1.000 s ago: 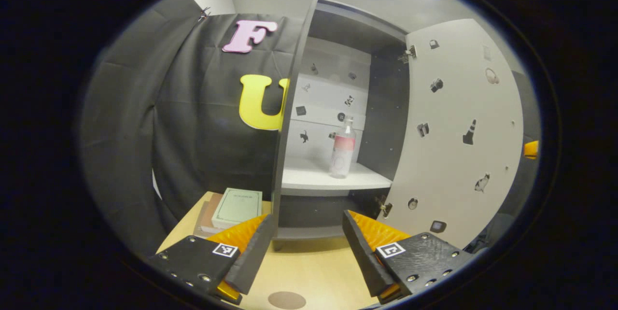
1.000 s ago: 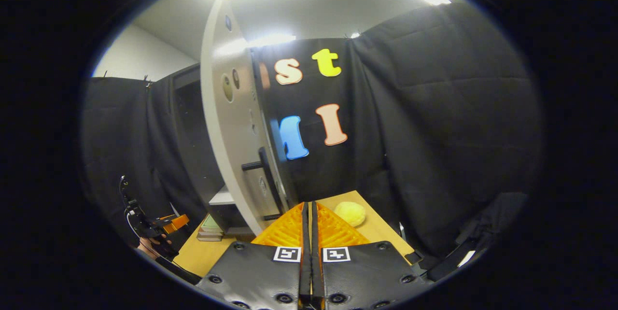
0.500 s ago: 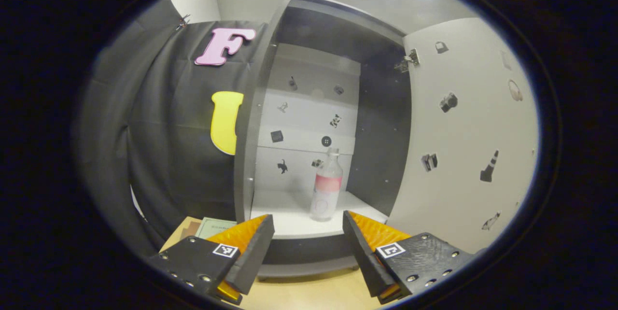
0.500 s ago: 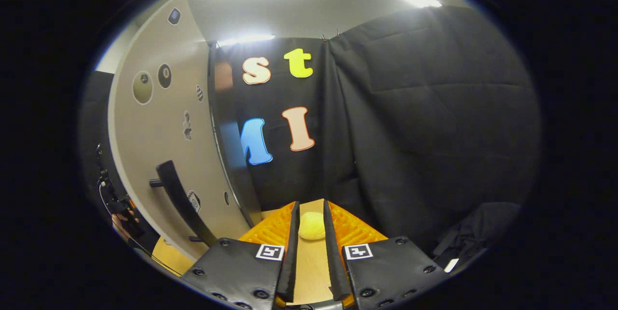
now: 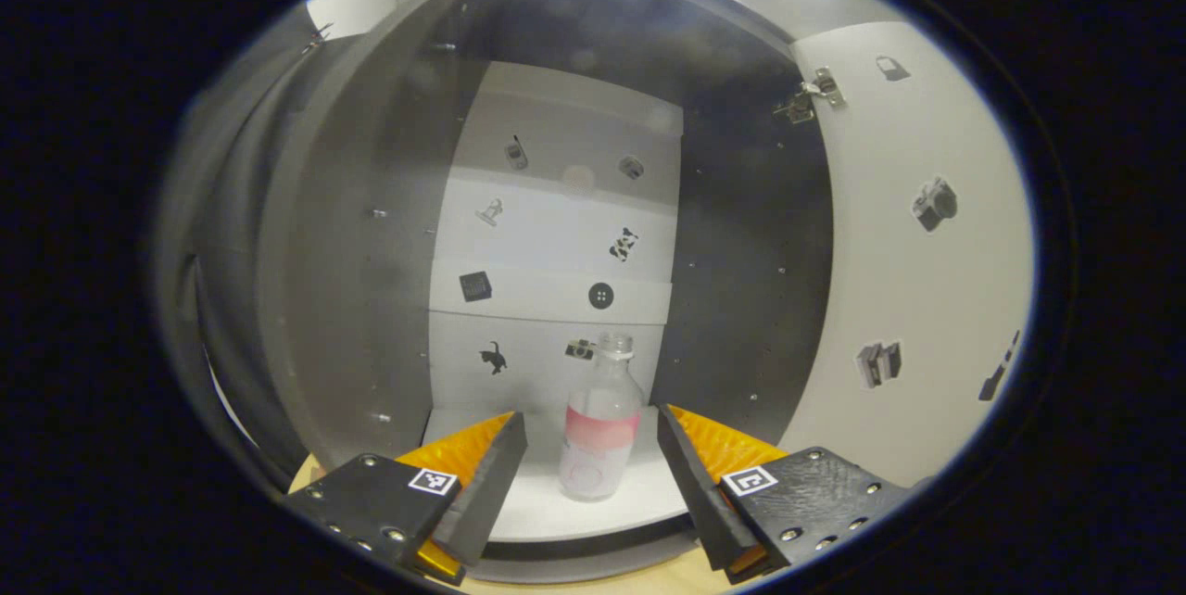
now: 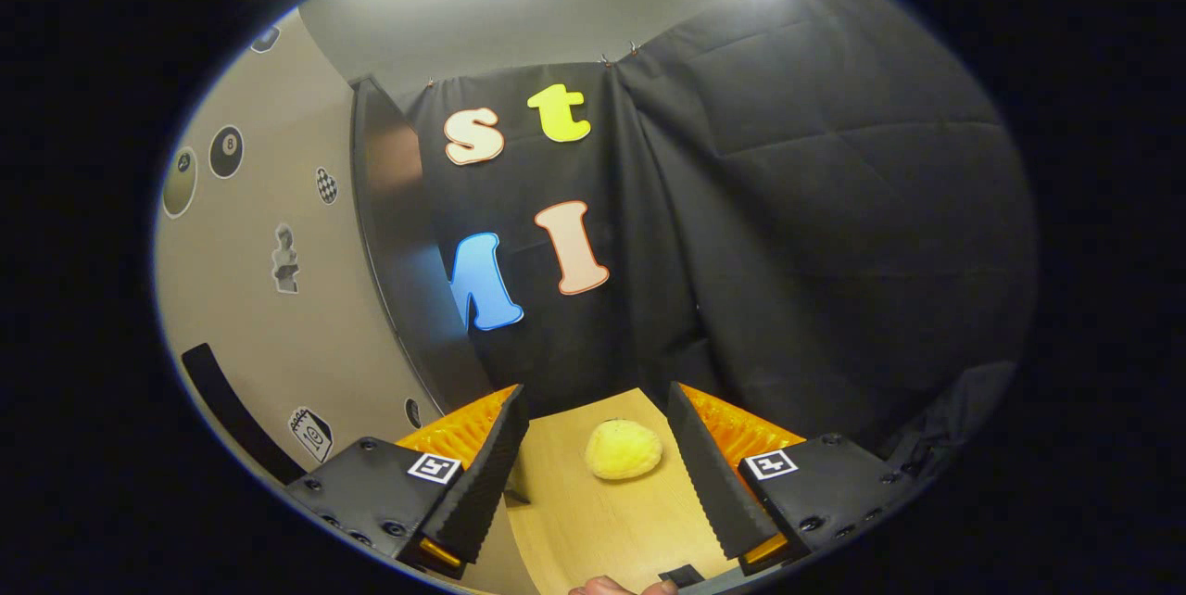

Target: Open the cabinet door with the right hand, grasp the bottle in the cabinet with the left hand and place it on the coaster, then close the cabinet door with the right hand.

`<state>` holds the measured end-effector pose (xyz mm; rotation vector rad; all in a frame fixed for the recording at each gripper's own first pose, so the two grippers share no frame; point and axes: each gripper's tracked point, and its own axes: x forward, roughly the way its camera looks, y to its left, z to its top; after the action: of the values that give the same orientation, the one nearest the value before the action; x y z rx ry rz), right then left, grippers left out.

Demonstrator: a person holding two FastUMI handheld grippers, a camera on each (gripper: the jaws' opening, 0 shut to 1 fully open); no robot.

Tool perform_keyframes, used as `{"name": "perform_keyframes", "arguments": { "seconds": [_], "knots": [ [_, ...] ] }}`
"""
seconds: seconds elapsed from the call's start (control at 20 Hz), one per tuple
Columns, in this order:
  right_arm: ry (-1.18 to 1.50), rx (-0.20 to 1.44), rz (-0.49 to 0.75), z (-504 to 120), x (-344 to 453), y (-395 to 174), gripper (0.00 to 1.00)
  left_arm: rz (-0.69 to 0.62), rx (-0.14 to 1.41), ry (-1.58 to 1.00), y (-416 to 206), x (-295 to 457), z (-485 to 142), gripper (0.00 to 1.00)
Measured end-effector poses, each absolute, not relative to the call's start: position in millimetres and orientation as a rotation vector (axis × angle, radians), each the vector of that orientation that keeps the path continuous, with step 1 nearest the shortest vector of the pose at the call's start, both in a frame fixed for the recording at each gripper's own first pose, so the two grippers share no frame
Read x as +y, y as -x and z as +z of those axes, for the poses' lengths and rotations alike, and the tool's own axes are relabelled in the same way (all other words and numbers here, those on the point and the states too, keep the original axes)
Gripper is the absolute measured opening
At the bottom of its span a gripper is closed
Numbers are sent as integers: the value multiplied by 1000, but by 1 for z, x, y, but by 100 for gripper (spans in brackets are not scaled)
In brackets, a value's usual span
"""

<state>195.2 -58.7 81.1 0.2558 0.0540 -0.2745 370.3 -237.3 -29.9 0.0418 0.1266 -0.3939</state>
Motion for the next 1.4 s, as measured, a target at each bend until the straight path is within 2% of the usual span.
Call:
{"name": "perform_keyframes", "arguments": {
  "seconds": [0.05, 0.1, 0.7, 0.75, 0.8, 0.9, 0.95, 1.0, 1.05, 1.25, 1.4],
  "knots": [
    [-243, 61, -286, 77, -64, -200, 88, -399, 129, -47, -378, -242, -33, 88],
    [-227, 65, -295, 76, -67, -204, 95, -404, 133, -46, -385, -246, -35, 88],
    [-261, 93, -323, 62, -84, -224, 95, -435, 184, -79, -433, -278, -76, 86],
    [-258, 97, -319, 61, -83, -226, 88, -435, 188, -83, -433, -277, -78, 86],
    [-256, 99, -316, 61, -84, -228, 95, -430, 188, -90, -435, -277, -79, 86],
    [-257, 102, -309, 61, -84, -232, 95, -431, 197, -98, -436, -277, -82, 86],
    [-260, 101, -303, 61, -84, -234, 95, -425, 186, -96, -435, -274, -77, 79],
    [-261, 103, -297, 62, -85, -236, 88, -431, 194, -101, -436, -276, -81, 72],
    [-259, 101, -297, 63, -86, -238, 95, -429, 195, -110, -434, -275, -81, 74],
    [-215, 101, -257, 71, -82, -257, 95, -426, 139, -133, -395, -269, -58, 73],
    [-195, 98, -208, 79, -75, -274, 95, -400, 81, -128, -328, -246, -45, 70]
  ]
}}
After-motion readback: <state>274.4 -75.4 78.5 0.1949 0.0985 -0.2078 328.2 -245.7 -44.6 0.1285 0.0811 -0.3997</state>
